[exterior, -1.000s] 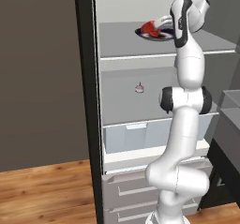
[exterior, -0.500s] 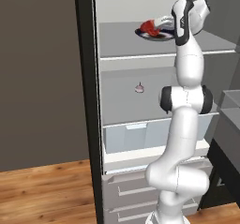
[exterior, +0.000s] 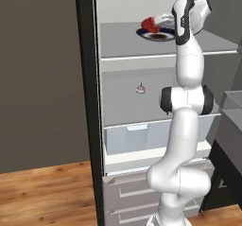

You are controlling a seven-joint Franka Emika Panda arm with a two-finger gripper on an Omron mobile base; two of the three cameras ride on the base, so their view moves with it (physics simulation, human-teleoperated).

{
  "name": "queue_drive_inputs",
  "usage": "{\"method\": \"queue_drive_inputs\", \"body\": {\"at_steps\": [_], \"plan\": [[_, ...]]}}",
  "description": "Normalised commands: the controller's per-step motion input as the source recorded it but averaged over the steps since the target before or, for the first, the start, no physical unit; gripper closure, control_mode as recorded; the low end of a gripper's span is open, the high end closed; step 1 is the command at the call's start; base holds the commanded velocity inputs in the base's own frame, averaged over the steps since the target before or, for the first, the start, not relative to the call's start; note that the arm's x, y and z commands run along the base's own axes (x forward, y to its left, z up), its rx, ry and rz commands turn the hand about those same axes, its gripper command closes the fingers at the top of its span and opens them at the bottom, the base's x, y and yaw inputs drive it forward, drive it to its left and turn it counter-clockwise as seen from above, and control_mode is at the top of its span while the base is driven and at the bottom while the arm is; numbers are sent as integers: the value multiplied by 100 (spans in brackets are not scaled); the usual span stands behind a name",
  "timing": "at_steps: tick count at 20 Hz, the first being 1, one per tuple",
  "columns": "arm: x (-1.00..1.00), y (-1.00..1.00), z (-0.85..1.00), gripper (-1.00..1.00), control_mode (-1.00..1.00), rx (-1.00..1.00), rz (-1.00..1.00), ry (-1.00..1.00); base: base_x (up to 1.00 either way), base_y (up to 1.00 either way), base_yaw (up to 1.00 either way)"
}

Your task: Transport the steak from the fridge to the microwave and turn on the microwave.

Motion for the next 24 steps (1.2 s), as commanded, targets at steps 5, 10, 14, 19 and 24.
{"method": "queue_drive_inputs", "body": {"at_steps": [5,10,14,19,24], "plan": [[-20,0,13,100,-100,6,0,1,0,0,0],[-37,0,0,100,-100,6,0,0,0,0,0],[-40,5,0,100,-100,9,0,0,0,0,0],[-33,23,-2,100,-100,6,0,0,0,0,0],[-27,28,0,100,-100,2,0,0,0,0,0]]}}
